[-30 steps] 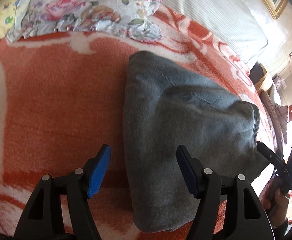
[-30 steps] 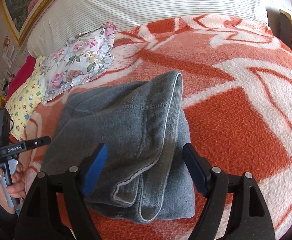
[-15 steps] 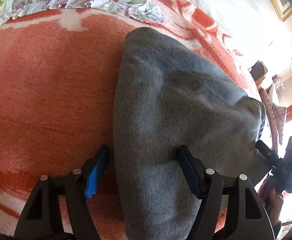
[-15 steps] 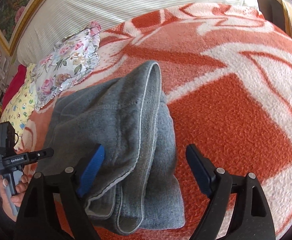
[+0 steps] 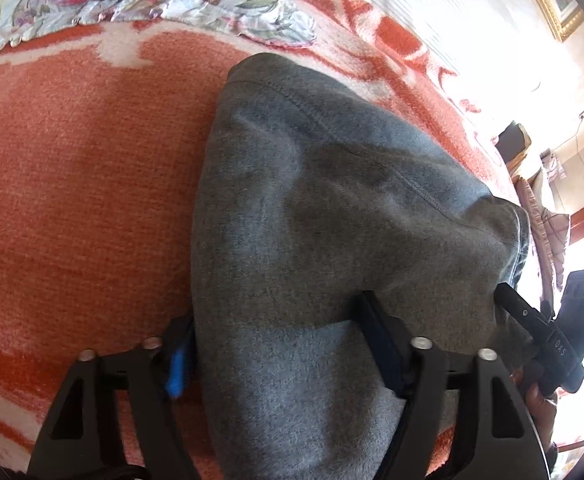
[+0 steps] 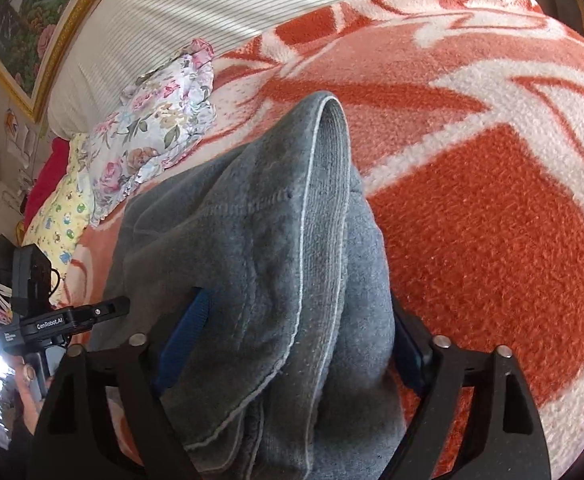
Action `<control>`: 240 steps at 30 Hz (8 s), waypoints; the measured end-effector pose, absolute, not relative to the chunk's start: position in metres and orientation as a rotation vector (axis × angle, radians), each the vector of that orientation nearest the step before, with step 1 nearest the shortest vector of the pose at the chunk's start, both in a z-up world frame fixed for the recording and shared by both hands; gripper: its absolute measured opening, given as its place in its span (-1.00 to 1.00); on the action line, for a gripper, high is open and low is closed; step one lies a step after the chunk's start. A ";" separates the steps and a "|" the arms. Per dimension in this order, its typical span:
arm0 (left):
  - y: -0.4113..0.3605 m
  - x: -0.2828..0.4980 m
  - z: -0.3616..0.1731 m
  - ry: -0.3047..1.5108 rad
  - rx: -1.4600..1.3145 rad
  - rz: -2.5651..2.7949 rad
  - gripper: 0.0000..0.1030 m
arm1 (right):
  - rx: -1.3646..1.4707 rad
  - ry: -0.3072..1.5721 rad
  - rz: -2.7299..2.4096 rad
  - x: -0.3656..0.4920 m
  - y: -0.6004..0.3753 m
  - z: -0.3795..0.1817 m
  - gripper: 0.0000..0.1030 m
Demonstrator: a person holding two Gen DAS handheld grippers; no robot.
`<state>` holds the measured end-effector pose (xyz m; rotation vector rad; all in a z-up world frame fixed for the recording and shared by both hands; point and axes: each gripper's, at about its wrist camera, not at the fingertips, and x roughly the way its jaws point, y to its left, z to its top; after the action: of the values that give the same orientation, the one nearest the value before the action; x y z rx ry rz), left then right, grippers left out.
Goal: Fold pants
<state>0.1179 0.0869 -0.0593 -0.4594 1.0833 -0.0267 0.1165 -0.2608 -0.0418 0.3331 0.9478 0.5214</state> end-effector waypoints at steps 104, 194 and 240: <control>0.202 0.016 0.017 0.784 -0.082 0.241 0.26 | -0.219 0.752 0.913 0.105 -0.065 0.039 0.75; 0.173 0.013 0.043 0.714 0.078 0.319 0.64 | -0.371 0.711 0.960 0.075 -0.031 0.051 0.91; 0.163 0.053 0.040 0.779 0.091 0.278 0.64 | -0.255 0.764 0.964 0.107 -0.035 0.043 0.92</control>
<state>0.0530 0.1627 0.0399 0.0907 0.7788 0.2780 0.1067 -0.0347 0.0432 -0.2554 0.7644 0.9641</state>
